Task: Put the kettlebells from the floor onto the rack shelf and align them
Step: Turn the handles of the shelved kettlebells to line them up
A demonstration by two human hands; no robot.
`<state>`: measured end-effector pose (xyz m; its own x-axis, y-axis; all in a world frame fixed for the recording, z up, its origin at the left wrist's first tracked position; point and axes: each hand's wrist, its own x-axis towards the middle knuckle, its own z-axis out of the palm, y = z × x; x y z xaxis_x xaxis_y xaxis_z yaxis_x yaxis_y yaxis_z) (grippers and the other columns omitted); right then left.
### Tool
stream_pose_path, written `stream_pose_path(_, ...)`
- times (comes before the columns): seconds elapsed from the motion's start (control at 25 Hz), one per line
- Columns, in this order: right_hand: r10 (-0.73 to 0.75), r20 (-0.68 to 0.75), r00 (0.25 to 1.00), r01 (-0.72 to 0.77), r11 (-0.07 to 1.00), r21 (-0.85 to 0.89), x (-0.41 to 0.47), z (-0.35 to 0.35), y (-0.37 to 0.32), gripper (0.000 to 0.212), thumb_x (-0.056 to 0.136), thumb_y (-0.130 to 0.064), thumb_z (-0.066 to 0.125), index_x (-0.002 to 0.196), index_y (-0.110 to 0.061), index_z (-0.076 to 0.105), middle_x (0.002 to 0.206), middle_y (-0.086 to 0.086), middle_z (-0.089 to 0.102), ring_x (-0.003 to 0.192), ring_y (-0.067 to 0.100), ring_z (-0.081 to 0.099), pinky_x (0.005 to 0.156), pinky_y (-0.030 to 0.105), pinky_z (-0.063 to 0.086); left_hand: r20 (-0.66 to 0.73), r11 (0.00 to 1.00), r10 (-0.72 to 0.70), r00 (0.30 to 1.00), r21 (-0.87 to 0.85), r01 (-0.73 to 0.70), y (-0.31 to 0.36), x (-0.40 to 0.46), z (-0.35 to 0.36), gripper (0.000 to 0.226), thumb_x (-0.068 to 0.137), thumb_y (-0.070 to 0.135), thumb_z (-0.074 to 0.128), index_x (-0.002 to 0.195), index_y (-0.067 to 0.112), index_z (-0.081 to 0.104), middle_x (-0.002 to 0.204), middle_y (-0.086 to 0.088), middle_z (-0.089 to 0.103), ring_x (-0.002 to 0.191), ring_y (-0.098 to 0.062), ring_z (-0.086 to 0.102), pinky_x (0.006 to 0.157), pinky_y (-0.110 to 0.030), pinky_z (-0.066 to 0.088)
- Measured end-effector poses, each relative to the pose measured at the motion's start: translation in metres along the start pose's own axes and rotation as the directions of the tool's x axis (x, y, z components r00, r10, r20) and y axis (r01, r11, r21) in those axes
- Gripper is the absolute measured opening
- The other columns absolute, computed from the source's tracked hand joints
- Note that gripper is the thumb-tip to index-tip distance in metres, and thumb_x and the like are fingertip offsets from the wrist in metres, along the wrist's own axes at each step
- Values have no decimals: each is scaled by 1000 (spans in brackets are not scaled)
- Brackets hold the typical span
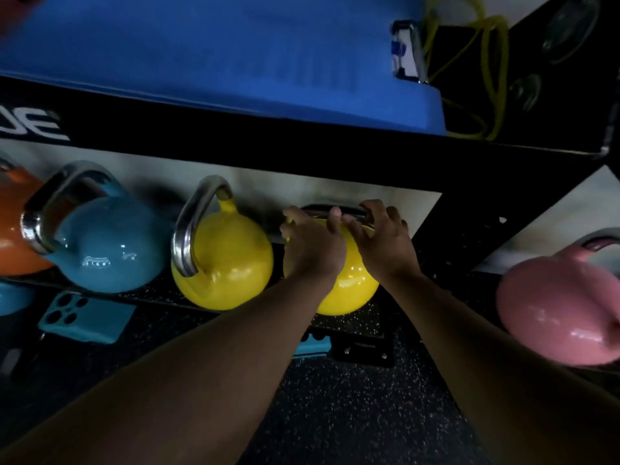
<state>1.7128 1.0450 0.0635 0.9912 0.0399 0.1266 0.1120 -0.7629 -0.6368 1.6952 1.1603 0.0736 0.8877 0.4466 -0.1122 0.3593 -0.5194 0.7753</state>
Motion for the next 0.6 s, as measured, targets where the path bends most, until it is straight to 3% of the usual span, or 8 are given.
stream_pose_path(0.2, 124, -54, 991, -125, 992, -11, -24, 3, -2, 44, 100, -47, 44, 137, -24, 46, 129, 13, 52, 116, 33, 44, 92, 46, 39, 161, 986, 70, 984, -160, -44, -4, 10, 1, 78, 96, 53, 42, 154, 18, 2, 154, -22, 20, 127, -43, 43, 85, -39, 41)
stream_pose_path(0.28, 153, 24, 988, -155, 977, 149, -25, -7, 5, 32, 100, -45, 45, 124, -27, 54, 113, 5, 59, 97, 20, 50, 80, 38, 40, 198, 961, 80, 977, -275, -23, -6, 8, 6, 76, 97, 53, 41, 154, 28, -3, 160, -17, 9, 134, -42, 38, 97, -45, 42)
stream_pose_path(0.4, 278, 141, 950, -308, 772, 556, -16, -20, -1, 18, 96, -39, 57, 99, -22, 62, 87, -3, 64, 69, 12, 55, 62, 31, 41, 203, 940, 75, 976, -342, -1, -8, 10, 11, 74, 97, 53, 38, 153, 34, -6, 162, -13, 4, 138, -42, 33, 99, -43, 40)
stream_pose_path(0.48, 323, 103, 941, -312, 709, 632, -21, -12, -10, 15, 96, -36, 59, 97, -22, 64, 91, -2, 66, 76, 15, 59, 66, 32, 45, 220, 944, 99, 970, -329, -22, -11, 16, 11, 72, 97, 54, 36, 153, 36, -6, 163, -11, 5, 140, -39, 31, 92, -37, 37)
stream_pose_path(0.6, 322, 36, 946, -268, 717, 643, -49, 8, -17, 18, 99, -41, 51, 110, -30, 58, 90, -5, 66, 73, 1, 58, 66, 32, 47, 312, 934, 218, 925, -343, -104, -12, 31, 8, 68, 100, 48, 35, 154, 31, -3, 162, -9, 15, 144, -31, 25, 104, -37, 31)
